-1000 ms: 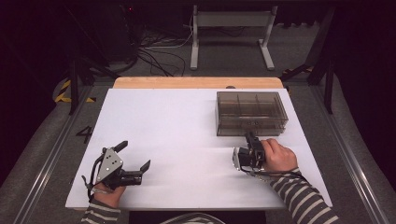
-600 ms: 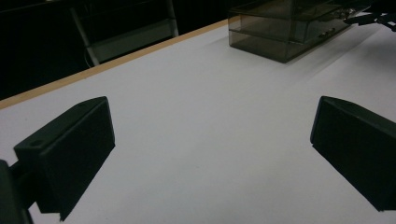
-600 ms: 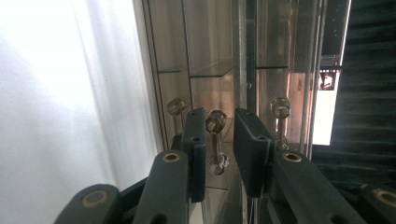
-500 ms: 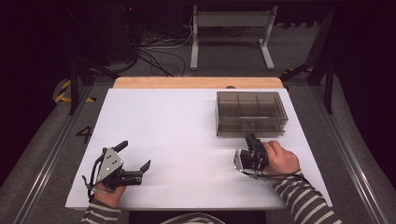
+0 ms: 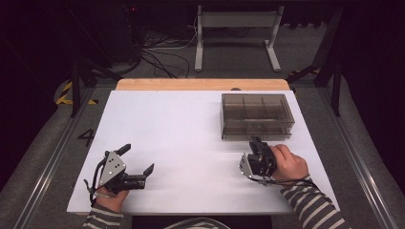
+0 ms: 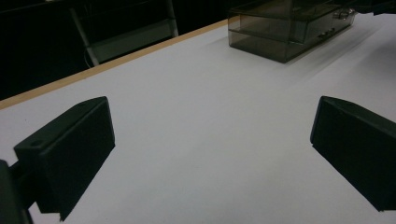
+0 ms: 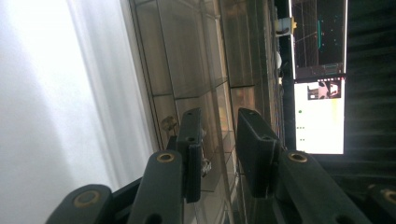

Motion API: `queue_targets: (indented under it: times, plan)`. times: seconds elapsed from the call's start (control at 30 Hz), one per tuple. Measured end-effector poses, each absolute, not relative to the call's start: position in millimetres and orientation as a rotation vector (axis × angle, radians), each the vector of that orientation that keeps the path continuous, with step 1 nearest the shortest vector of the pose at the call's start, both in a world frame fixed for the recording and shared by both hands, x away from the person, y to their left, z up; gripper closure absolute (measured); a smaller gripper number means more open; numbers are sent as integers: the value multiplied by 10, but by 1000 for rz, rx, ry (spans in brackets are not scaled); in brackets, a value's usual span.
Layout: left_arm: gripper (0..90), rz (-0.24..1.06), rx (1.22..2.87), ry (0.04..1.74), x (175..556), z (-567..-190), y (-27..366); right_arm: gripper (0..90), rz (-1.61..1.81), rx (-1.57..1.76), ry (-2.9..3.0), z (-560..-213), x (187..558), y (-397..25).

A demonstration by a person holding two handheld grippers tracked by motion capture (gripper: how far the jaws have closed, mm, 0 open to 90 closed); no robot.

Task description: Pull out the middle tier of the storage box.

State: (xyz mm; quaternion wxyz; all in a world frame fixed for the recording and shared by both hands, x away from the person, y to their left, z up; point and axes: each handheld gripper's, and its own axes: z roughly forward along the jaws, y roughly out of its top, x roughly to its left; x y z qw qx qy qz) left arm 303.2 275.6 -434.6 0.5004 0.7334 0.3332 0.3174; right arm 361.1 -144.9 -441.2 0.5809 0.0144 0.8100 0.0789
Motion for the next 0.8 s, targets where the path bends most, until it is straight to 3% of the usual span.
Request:
queue_targets:
  times: [0.8]
  plan:
    - [5,768,1776,807,3042,-4348,2757,530,528,160,2087,-4073,3605,-1608]
